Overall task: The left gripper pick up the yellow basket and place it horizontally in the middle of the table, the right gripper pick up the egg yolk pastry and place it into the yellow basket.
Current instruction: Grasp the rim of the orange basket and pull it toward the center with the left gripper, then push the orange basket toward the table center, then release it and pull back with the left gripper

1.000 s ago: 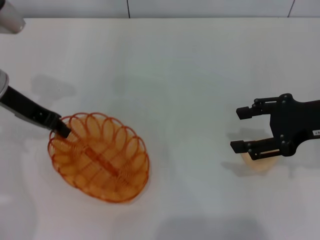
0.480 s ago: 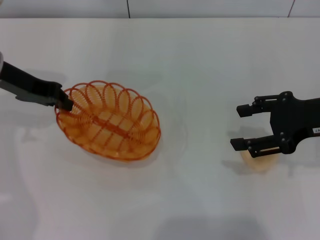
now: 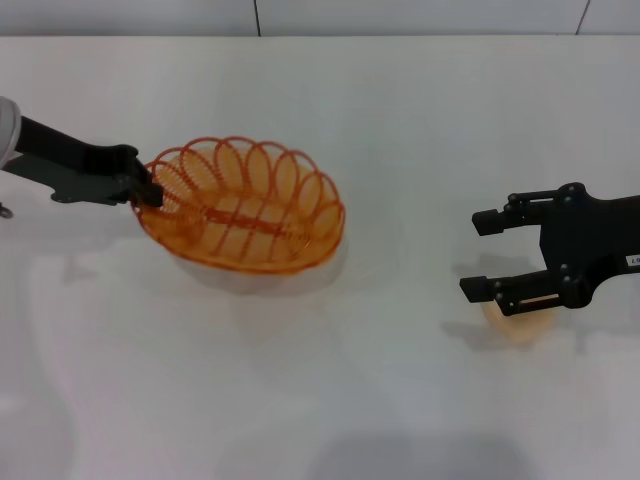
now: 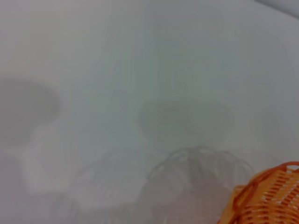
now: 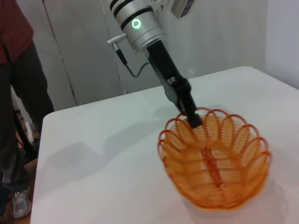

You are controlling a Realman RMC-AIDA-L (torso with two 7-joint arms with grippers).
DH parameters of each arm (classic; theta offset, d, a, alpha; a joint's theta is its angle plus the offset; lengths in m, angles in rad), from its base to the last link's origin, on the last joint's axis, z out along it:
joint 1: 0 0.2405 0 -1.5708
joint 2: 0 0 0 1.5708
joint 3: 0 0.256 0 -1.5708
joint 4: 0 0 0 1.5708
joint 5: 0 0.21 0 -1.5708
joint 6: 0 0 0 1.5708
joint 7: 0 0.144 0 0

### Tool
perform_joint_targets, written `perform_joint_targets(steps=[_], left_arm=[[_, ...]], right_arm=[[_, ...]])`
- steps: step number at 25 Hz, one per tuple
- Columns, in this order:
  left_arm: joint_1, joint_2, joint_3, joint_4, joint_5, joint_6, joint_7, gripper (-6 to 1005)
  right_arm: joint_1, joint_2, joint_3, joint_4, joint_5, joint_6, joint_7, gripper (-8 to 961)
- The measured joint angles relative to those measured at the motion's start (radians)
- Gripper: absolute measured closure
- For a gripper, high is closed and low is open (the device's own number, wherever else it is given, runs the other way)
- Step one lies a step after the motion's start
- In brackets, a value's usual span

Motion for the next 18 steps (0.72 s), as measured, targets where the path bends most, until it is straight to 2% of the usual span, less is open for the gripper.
perform_joint_targets(steps=[6, 13, 18], left_arm=[[-0.007, -0.002, 0.001, -0.046, -0.026, -0.014, -0.029, 913], [-0.011, -0.023, 0.001, -0.073, -0.033, -0.049, -0.038, 913], [-0.014, -0.03, 0.003, -0.106, -0.049, -0.086, -0.048, 913]], right_arm=[[0.003, 0.0, 0.0, -0.003, 0.012, -0.012, 0.0, 184], [0.006, 0.0, 0.0, -0.009, 0.013, -0.034, 0.001, 184], [0.009, 0.0, 0.0, -0.014, 0.013, -0.043, 0.001, 184]])
